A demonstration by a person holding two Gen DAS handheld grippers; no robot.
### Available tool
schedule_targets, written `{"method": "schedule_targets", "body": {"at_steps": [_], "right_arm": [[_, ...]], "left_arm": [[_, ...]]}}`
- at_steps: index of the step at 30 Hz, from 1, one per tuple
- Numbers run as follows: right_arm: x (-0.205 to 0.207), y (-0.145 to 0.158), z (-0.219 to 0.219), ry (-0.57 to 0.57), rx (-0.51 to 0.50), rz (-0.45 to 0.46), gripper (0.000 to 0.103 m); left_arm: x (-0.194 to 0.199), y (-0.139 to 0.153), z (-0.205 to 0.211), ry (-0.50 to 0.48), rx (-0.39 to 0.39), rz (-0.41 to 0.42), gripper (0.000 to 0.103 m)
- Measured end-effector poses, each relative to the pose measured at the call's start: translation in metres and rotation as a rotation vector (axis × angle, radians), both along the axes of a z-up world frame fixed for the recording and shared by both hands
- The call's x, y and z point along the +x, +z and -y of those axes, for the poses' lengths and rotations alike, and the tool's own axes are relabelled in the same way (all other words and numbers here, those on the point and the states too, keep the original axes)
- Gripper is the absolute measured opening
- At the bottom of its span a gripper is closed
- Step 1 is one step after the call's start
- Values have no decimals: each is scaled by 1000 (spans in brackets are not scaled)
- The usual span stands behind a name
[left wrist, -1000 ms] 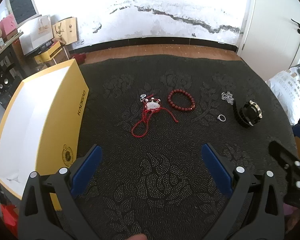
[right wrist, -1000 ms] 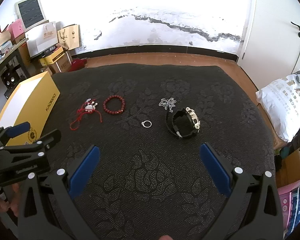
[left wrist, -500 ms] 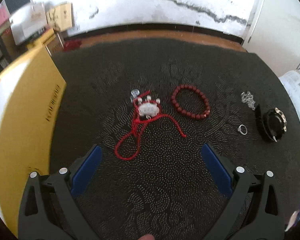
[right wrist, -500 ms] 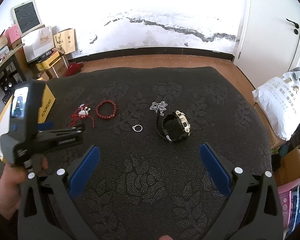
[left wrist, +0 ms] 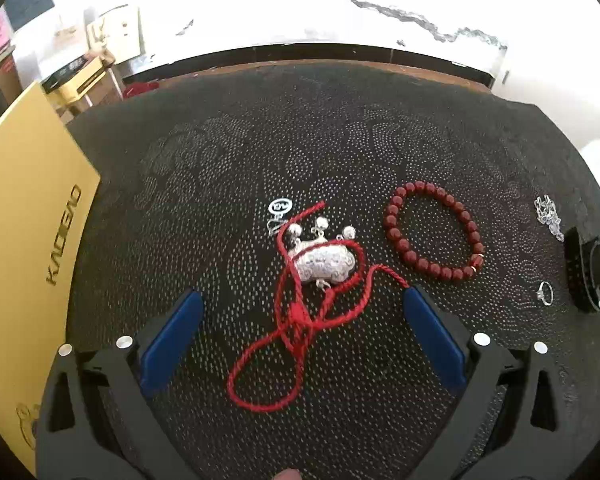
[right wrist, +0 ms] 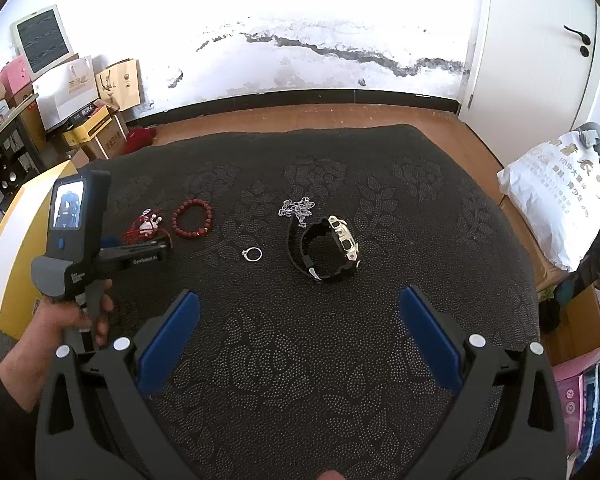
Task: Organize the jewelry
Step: 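Lower the left tool onto the red-cord silver pendant and close it, then lift the pendant with the left tool while the right tool grasps the black watch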
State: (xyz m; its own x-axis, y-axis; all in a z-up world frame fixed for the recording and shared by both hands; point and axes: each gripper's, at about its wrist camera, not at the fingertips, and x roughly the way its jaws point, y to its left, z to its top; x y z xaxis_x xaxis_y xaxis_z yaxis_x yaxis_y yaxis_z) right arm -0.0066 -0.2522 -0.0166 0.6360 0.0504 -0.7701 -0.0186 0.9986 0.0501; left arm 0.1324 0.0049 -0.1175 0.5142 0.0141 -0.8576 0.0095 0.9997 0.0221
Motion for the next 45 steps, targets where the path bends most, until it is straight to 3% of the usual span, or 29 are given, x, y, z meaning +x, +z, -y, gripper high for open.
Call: {"method": "schedule_targets", "body": {"at_steps": [8,10,11,12,15,22,27,34,39,45], "right_arm": [[4,0,-4,8,-9,-3,97],[5,-2,-4,8,-11,-5,97],[6,-3,-4,5,-13,-7,97],[6,-4,-3,1,-16,-11,97],[9,-8,-4,-5,-25,-19,97],[15,-15,0,5,-24,-28,97],[18,-28,12,25,-34,-48,97],[25,-76,26,63,-47,-139,97],[54,-112,18,82,-82,-208,97],[89,-114,27,113,-60,-182,97]], "left_arm": [[-1,-3,0,-4,-3,26,97],[-3,-1,-3,5,0,33,92],[-3,1,-3,9,0,42,78],[-5,4,-4,6,6,57,58],[-5,7,-4,-3,16,61,34],[-13,17,-15,48,6,38,32],[-38,52,-6,-8,-2,67,31],[-81,91,4,-113,-36,111,32],[-82,98,-2,-120,-63,122,32],[-84,106,-11,-110,-96,128,32]]}}
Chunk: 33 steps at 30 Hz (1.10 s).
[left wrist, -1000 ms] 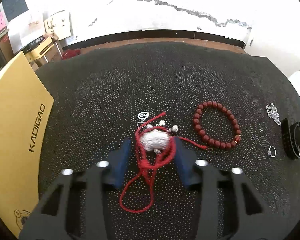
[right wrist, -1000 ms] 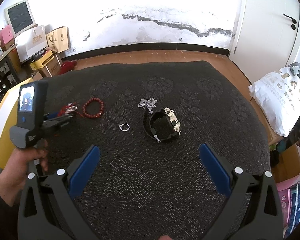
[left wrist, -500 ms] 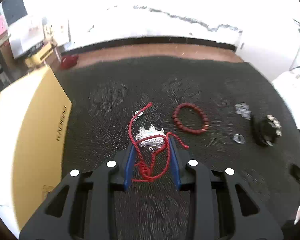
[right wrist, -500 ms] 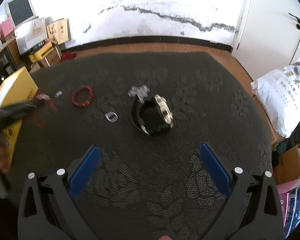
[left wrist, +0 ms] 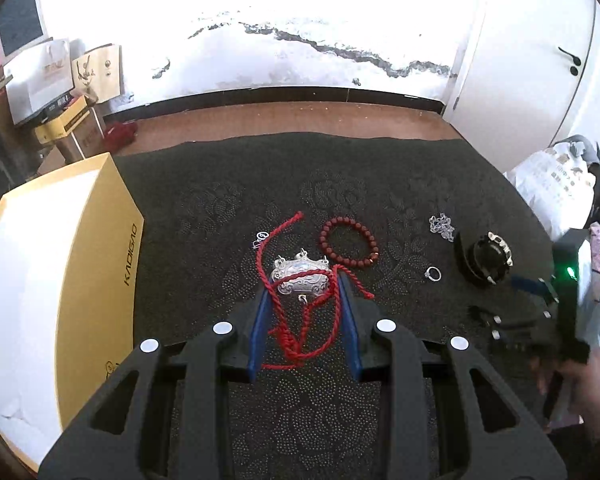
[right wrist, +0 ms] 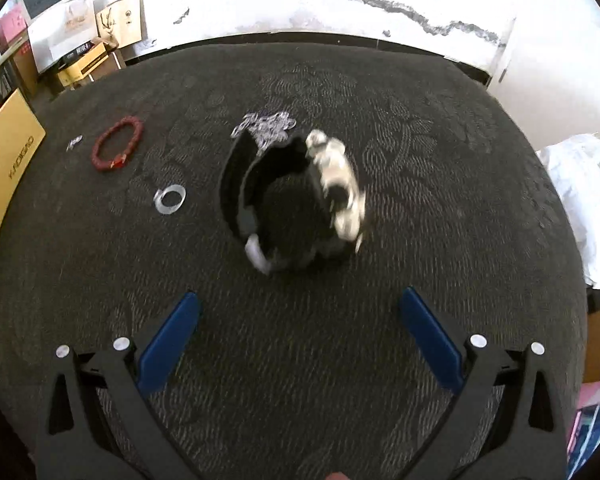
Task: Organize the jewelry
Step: 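Lift the pendant with the left tool while the right tool grasps the black watch, then carry the pendant into the white box with the left tool and open it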
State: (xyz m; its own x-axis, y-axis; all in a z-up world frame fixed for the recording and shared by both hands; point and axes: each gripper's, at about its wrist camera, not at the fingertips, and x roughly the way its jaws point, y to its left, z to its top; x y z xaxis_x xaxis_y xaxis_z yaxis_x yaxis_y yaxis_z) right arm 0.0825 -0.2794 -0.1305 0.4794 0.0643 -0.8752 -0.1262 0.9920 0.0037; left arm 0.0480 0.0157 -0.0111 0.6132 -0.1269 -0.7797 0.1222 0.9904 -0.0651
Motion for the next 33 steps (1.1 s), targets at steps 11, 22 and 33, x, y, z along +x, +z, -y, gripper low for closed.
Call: {"method": "schedule_targets", "body": {"at_steps": [11,22,33], "right_arm": [[25,9,7,-13,10,45,59],[-37,69,27,-98,30,109,56],[-54,124,-1,-47,82,167,56]], "left_arm": [[-10,9,-19,19,-6,7,32],[-18,18,-25,-20,-22,3,32],[-26,33,-30,-6,-39,1,32]]}}
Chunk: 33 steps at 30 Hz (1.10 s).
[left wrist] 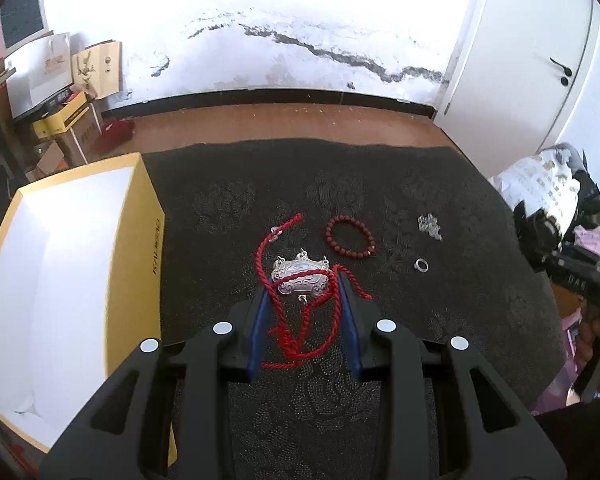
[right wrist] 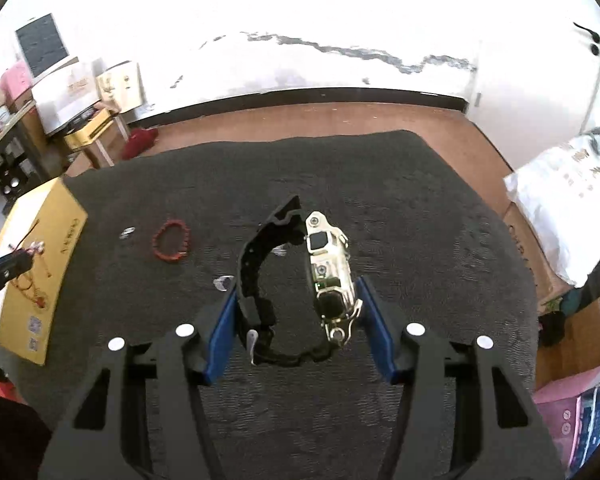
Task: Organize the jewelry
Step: 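Carry the pendant into the white box with the left tool and open it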
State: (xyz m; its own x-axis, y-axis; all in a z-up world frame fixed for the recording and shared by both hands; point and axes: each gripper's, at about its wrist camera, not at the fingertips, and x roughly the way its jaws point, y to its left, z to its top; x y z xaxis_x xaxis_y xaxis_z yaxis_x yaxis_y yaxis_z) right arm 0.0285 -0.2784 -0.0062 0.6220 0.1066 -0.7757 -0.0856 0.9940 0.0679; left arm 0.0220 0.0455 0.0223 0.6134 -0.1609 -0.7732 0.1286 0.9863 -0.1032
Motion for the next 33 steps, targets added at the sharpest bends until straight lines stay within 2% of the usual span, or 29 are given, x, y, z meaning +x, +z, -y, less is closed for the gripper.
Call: {"method": "schedule_targets", "body": {"at_steps": [3,9,13,18,26,33], "right_arm": [[-4,7,-29,61,7,3,56],[-14,45,-107,199,10,69,56],[-16,68,-165,289,34,108,56],[-14,84,-245,394,47,126,56],[-12,78,-358,503,8,102,56],[-11,53,-416,552,-29,48,56]], "left_arm": [[-4,13,-4,25,-5,25,32],[-17,37,-28,97,-4,64,32],[-29,50,-61,174,3,77,32],[-41,55,-110,266,4,79,32],[-60,39,-198,407,32,66,32],[-58,15,-250,465,21,28,32]]}}
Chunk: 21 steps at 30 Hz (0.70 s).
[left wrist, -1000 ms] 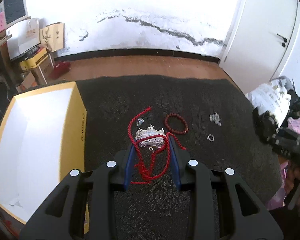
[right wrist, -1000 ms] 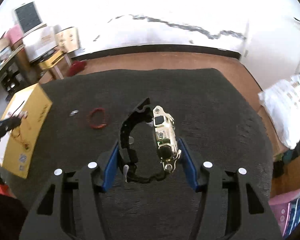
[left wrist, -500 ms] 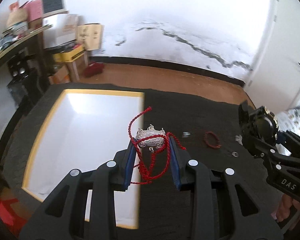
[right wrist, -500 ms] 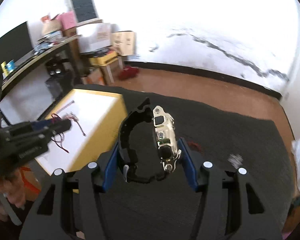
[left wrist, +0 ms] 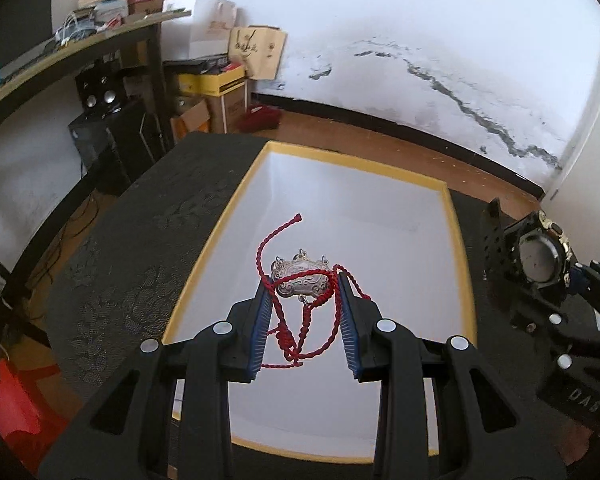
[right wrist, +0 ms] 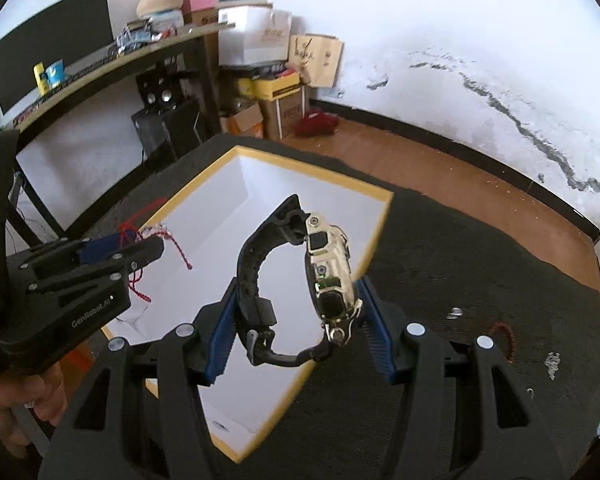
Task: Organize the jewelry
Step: 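Carry the pendant into the white box with the left tool and open it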
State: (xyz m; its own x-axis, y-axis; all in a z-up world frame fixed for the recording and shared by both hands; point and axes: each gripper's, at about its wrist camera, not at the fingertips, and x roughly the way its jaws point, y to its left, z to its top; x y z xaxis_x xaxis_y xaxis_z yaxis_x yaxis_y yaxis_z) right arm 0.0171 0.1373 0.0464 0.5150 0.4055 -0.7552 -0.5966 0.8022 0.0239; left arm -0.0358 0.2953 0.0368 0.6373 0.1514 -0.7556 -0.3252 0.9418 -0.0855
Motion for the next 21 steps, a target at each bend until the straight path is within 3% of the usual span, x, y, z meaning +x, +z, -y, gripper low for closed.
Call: {"method": "schedule_targets", "body": {"at_steps": [7,13,21], "right_arm": [[20,-19,-34,20,-24,-21,56],[29,-30,-27,-1,-29,-48,56],[28,-20,-13,-23,5,-41,56]], "left_arm": [[17,-25,-15,10,6,-64,32],[32,-49,-20,26,15,-124,32],[39,-59,-13,25,41,-152,32]]}}
